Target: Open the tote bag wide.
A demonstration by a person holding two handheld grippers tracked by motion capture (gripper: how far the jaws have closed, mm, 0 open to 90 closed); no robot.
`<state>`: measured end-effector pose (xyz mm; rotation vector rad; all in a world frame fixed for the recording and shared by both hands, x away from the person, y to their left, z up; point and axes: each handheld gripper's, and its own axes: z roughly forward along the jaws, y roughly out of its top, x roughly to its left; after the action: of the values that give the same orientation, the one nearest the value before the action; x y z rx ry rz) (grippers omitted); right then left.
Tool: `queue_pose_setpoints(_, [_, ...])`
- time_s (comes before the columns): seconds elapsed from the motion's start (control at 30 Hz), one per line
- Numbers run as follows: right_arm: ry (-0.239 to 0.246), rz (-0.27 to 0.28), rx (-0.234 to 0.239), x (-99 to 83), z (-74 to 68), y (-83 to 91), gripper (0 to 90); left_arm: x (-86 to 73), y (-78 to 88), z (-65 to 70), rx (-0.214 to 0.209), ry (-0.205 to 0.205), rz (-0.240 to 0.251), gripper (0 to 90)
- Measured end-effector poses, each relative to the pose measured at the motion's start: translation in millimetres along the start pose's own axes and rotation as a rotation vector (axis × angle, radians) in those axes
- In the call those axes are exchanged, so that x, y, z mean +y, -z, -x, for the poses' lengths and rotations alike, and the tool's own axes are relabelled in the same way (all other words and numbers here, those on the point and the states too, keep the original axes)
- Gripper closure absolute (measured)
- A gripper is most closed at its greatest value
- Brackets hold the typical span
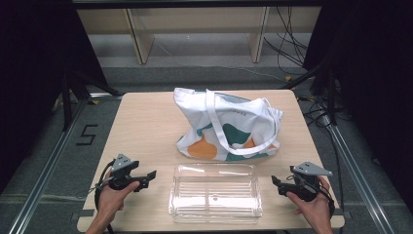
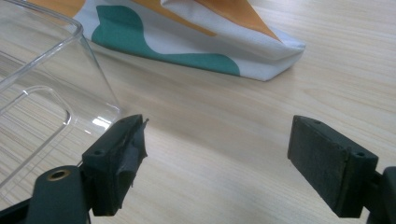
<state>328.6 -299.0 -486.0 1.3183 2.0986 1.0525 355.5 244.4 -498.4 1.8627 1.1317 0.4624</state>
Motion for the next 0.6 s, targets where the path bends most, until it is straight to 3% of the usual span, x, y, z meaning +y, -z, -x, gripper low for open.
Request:
queue_pose_setpoints(0.07, [0.001,0.001,-0.001,0.1,-0.1,0.2,20.3,-0.1,0.2,0.5,0.002,0.005,-0.002,16.6])
queue_pose_setpoints(0.1, [-0.031,-0.001,0.003,0.1,-2.9,1.5,20.3,-0.1,0.3,0.8,0.002,0.004,0.000,16.6])
queue_pose_setpoints(0.2, [-0.020,0.008,-0.007,0.5,-1.9,1.2,20.7,0.7,0.8,0.6,0.001,-0.017,0.005,16.8])
queue_pose_setpoints(0.3, [0.006,0.023,-0.003,0.8,1.4,1.2,20.5,0.4,0.5,1.3,0.000,-0.006,0.003,16.8])
queue_pose_setpoints(0.33, [-0.034,0.012,-0.005,1.0,-2.1,2.1,20.5,0.5,0.6,1.2,0.002,-0.009,0.004,16.8])
queue_pose_setpoints(0.37, [-0.005,0.018,0.003,1.7,1.1,2.9,20.1,0.5,0.5,1.7,0.002,-0.002,0.004,16.8])
queue_pose_setpoints(0.43, [0.000,0.028,-0.005,1.6,1.5,2.2,20.1,0.3,0.2,2.3,0.000,0.006,0.004,16.8])
queue_pose_setpoints(0.47, [-0.032,0.028,-0.006,3.0,-1.2,4.3,20.1,0.3,0.1,2.2,0.000,0.006,0.005,17.0])
queue_pose_setpoints(0.5, [-0.032,0.028,-0.006,3.0,-1.2,4.3,20.1,0.8,0.5,0.8,0.000,-0.018,0.003,17.0])
queue_pose_setpoints(0.53, [-0.007,0.043,-0.003,5.2,1.5,5.4,20.4,0.6,0.2,2.0,-0.001,0.002,0.006,17.4])
queue_pose_setpoints(0.57, [-0.039,0.030,-0.003,6.5,-1.9,7.6,21.4,0.5,0.0,2.0,-0.002,0.003,0.008,17.5])
queue_pose_setpoints(0.6, [-0.041,0.045,0.005,8.1,-2.5,8.0,22.6,0.5,0.0,2.0,-0.002,0.003,0.008,17.5])
